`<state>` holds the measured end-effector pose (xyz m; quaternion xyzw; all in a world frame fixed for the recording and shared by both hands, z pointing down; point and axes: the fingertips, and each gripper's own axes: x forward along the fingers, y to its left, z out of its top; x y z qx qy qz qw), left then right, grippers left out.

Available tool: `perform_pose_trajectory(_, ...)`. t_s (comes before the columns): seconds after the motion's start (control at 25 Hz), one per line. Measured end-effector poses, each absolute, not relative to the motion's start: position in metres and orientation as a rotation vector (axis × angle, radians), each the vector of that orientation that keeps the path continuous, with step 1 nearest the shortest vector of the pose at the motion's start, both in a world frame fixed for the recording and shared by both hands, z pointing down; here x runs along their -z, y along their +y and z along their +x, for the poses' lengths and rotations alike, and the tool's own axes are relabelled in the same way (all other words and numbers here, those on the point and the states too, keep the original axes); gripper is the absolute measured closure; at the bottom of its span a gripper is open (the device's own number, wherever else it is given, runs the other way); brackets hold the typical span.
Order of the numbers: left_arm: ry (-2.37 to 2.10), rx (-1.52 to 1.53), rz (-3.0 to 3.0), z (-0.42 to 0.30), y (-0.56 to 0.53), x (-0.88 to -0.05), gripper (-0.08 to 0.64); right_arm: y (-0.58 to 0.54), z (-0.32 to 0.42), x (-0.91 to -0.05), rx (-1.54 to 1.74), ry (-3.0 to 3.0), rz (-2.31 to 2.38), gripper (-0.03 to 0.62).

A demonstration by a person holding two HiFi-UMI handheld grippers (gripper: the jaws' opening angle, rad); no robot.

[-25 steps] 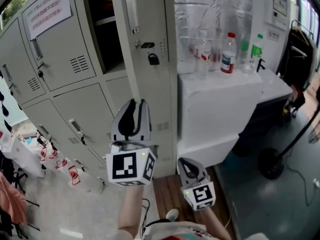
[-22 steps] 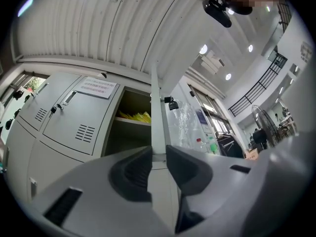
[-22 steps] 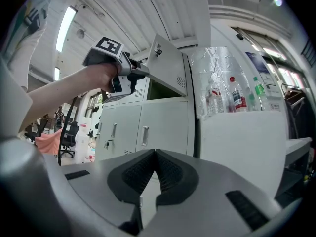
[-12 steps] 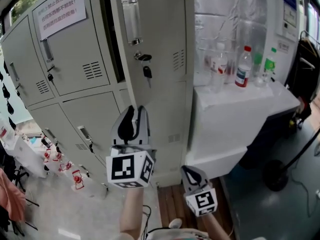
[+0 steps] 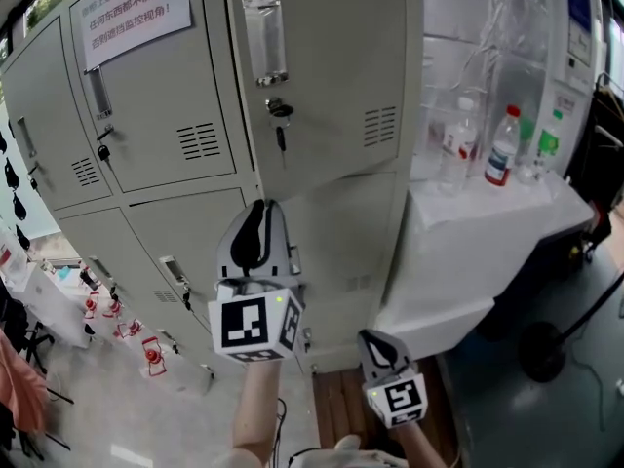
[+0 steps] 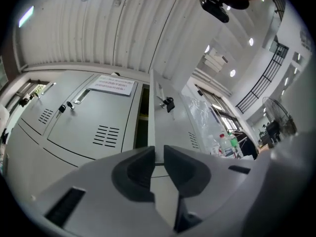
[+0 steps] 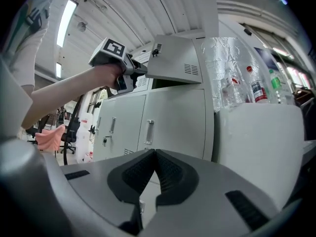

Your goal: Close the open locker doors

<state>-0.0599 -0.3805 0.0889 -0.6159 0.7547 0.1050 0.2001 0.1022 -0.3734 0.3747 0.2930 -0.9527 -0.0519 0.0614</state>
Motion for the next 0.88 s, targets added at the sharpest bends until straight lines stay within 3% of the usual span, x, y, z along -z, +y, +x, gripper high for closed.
perform_pose_trajectory(0.88, 2.193, -0.095, -1.548, -0.128, -0.441, -0.072, 0.511, -0.420, 0.043, -0.386, 0.164, -2.877, 0.703, 0.586)
